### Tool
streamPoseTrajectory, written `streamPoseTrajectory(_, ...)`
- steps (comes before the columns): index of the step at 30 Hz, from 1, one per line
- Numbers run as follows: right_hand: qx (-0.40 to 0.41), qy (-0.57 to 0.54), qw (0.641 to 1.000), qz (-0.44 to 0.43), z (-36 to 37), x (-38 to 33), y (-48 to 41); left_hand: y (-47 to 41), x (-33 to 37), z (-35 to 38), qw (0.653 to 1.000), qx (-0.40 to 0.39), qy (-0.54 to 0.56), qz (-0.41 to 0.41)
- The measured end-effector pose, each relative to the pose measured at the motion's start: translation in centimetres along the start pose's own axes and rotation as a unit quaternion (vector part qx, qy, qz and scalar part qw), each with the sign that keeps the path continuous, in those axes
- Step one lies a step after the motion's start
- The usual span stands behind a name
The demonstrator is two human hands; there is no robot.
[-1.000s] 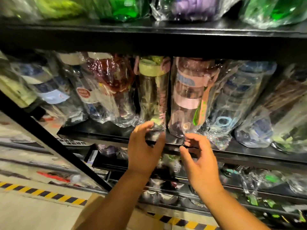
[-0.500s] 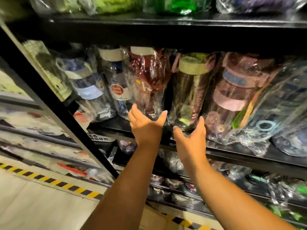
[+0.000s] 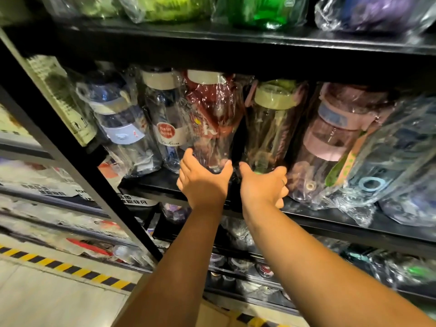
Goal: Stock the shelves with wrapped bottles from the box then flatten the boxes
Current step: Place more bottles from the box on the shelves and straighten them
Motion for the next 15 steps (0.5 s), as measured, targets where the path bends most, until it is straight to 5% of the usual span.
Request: streamPoseTrajectory(15,0.009,-0.016,0.998,-0.068,-0.6,1.4,0.5,0.2,-1.0,-1.4,0.999,-0.016,-0.007,0.049)
Point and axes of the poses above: each hand's wrist, its own y-axis away from the middle knuckle, its own z-axis out of the palm, x = y × z, the point moved 3 cm from there along -y, towards the middle knuckle, and after that the axes turned 1 degree about -y, right-handed, at the moved point
